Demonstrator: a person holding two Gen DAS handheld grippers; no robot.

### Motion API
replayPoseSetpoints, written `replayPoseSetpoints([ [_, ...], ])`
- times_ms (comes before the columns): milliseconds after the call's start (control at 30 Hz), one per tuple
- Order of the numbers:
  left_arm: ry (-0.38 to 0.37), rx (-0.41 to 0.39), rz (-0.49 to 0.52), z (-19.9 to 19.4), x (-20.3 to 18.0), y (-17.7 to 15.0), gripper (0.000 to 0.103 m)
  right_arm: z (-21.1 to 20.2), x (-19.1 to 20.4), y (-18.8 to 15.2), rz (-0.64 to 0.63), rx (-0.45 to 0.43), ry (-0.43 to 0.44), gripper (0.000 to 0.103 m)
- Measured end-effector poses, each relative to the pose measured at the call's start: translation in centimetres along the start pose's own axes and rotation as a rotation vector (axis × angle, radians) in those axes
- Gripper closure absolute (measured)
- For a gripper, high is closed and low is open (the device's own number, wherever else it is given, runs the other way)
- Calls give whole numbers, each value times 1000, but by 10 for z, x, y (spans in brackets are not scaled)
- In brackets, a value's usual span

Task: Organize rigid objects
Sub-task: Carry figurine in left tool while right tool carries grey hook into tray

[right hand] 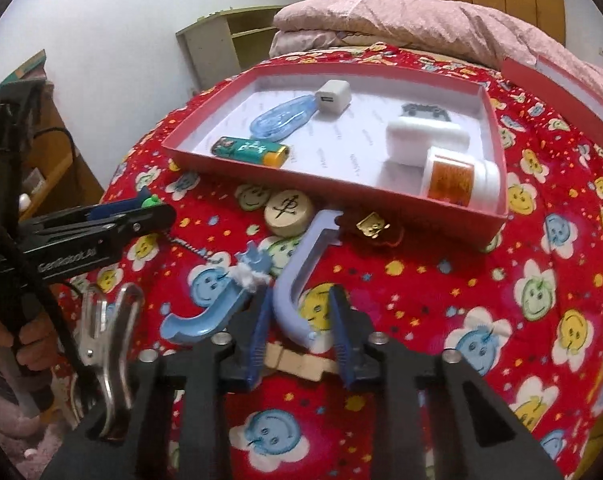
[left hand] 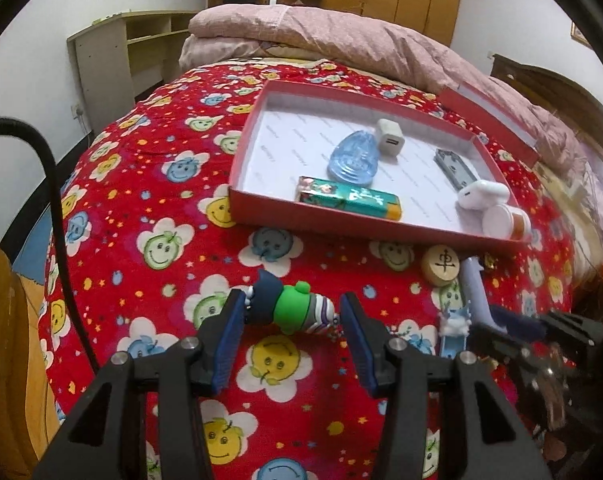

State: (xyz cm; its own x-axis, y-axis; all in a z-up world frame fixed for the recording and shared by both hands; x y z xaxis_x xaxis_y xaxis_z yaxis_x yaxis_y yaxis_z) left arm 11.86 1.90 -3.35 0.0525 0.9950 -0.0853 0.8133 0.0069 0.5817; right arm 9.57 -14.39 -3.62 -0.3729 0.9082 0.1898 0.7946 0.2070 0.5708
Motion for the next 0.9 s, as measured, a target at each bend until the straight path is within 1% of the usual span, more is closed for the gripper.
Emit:
replayPoseSetpoints([
  [67,-6,-1,6,0,-3,1,52,1,-3,0,1,0,-5,82],
  [100,-9,0,7,0,-4,1,52,1,-4,1,3,-2,-5,85],
  [133,-12,0,8,-1,-5,1,52,0,-5,1,5,-2,-11,86],
  [233,-23,1,6,-2,-7,2,52,-3,-5,1,5,-9,-4,86],
  [433,-44,-8,3,-7,-12,9,52,-18,0,5,-27,-57,2,86],
  [600,-61,-12,-2,-11,-18,18,52,-27,5,9,-52,-86,25,86],
  [900,-60,-36,5,-23,-27,28,52,-37,5,14,-47,-122,30,86],
])
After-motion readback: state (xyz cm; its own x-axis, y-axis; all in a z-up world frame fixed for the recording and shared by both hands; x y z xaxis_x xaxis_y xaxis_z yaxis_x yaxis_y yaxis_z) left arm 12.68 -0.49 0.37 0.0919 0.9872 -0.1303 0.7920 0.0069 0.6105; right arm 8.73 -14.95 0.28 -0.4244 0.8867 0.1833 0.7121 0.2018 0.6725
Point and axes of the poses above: each gripper's, at about its wrist camera, not at the fingertips, and z roughly the way its jaws point, x to its left, y to its top, the point moved 10 cm from there along z, roughly the way its jaws point, and after that the axes turned 5 degrees about x, right-handed, at the moved point
